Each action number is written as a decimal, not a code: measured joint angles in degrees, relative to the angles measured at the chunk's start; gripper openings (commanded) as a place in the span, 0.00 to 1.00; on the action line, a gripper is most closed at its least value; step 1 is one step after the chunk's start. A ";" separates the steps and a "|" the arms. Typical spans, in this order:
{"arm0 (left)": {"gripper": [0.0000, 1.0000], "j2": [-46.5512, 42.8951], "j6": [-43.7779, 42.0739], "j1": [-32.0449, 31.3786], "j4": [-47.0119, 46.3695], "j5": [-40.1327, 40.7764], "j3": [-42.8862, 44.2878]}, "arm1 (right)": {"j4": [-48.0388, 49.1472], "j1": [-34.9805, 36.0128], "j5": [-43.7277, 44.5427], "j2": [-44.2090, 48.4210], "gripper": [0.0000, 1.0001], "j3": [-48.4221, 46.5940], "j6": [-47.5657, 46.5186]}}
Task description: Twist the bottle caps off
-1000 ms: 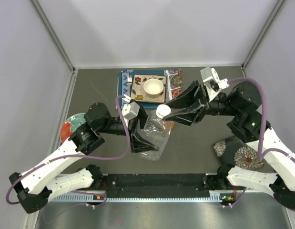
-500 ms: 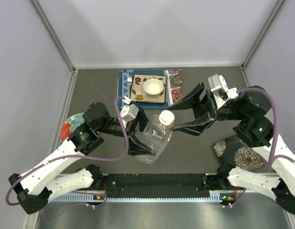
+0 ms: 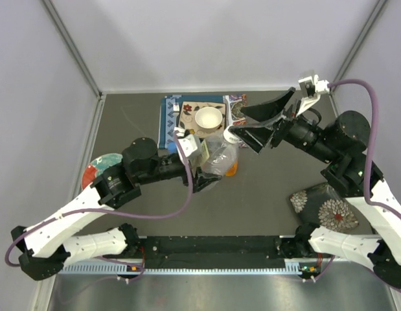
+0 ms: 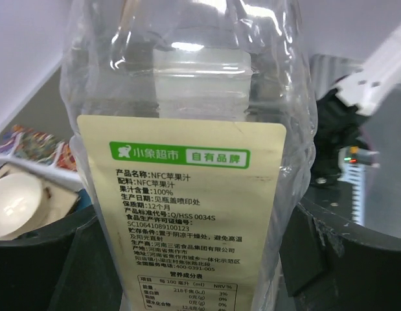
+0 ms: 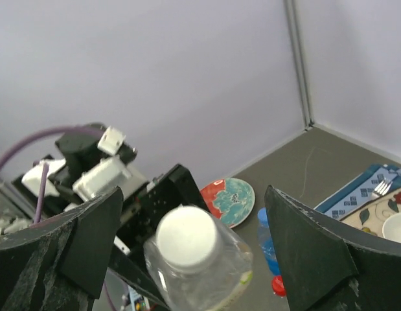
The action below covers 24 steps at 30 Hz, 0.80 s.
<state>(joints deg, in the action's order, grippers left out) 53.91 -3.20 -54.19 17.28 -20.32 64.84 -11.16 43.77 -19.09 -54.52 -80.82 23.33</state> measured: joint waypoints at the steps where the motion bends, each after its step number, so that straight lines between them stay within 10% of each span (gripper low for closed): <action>1: 0.26 0.46 -0.83 -1.03 0.63 3.85 0.02 | -0.09 0.00 1.75 -0.02 0.90 0.00 1.25; 12: 0.25 5.53 -6.67 -10.43 2.34 37.31 1.42 | -4.37 -0.02 13.68 -4.59 0.85 -0.70 9.66; 24: 0.26 7.17 -9.42 -14.91 0.74 49.81 1.51 | -6.47 0.02 16.74 -7.34 0.71 -0.61 11.98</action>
<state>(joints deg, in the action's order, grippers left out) 61.08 -12.62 -69.10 18.02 29.50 66.35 -17.63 43.79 -2.35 -61.87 -81.43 35.31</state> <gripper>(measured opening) 0.812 0.743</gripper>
